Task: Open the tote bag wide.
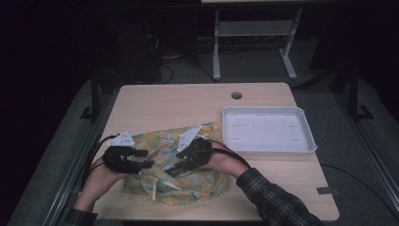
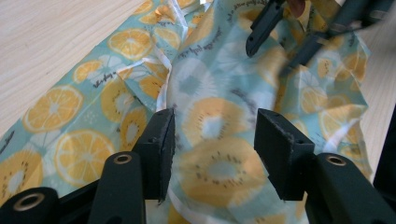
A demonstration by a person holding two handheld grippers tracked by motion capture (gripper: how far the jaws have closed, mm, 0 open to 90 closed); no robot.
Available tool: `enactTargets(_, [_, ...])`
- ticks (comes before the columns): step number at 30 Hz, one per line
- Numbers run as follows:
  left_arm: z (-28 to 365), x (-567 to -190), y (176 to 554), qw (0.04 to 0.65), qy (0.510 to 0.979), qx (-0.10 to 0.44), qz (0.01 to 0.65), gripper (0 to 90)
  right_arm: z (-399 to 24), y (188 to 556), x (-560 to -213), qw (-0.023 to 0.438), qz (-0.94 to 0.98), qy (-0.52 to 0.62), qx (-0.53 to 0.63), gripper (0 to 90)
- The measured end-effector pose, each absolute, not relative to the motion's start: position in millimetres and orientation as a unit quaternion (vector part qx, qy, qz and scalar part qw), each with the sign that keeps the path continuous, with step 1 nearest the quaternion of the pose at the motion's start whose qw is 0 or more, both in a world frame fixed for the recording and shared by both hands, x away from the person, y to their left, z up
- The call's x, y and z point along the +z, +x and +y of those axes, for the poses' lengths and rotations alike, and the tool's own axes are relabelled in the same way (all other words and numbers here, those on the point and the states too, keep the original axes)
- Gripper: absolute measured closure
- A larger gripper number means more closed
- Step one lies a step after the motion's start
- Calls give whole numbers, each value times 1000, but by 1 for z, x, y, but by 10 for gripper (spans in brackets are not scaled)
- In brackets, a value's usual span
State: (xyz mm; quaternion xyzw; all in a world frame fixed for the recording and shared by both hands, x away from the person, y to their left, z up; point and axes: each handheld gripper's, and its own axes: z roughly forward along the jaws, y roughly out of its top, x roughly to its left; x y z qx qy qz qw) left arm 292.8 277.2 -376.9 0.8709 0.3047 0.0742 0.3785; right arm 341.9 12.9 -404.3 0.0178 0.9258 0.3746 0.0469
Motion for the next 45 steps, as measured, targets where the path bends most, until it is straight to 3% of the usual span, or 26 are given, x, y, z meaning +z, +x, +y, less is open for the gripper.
enactTargets(4, [287, -377, 281, 382, 861, 79, 326, 429, 14, 344, -406, 43, 927, 20, 372, 871])
enactTargets(11, [299, -383, 265, 372, 851, 80, 361, 371, 12, 345, -405, 42, 925, 20, 377, 884])
enactTargets(17, [300, -389, 274, 379, 845, 75, 370, 358, 12, 345, -405, 40, 923, 15, 382, 885])
enactTargets(22, [300, -394, 286, 374, 844, 69, 378, 489, 12, 344, -404, 40, 922, 14, 384, 887])
enactTargets(26, [300, -398, 292, 368, 847, 62, 379, 744, 11, 343, -403, 40, 921, 15, 387, 889])
enactTargets(27, [300, -398, 292, 369, 848, 59, 376, 850, 11, 343, -403, 40, 920, 14, 388, 890])
enactTargets(28, [300, -397, 291, 370, 848, 55, 375, 890, 11, 343, -402, 42, 920, 15, 390, 890])
enactTargets(36, [306, -383, 264, 378, 852, 54, 359, 899, 5, 348, -394, 52, 914, 31, 402, 891])
enactTargets(45, [314, -392, 238, 357, 859, 50, 363, 900, 0, 363, -384, 73, 910, 59, 404, 892])
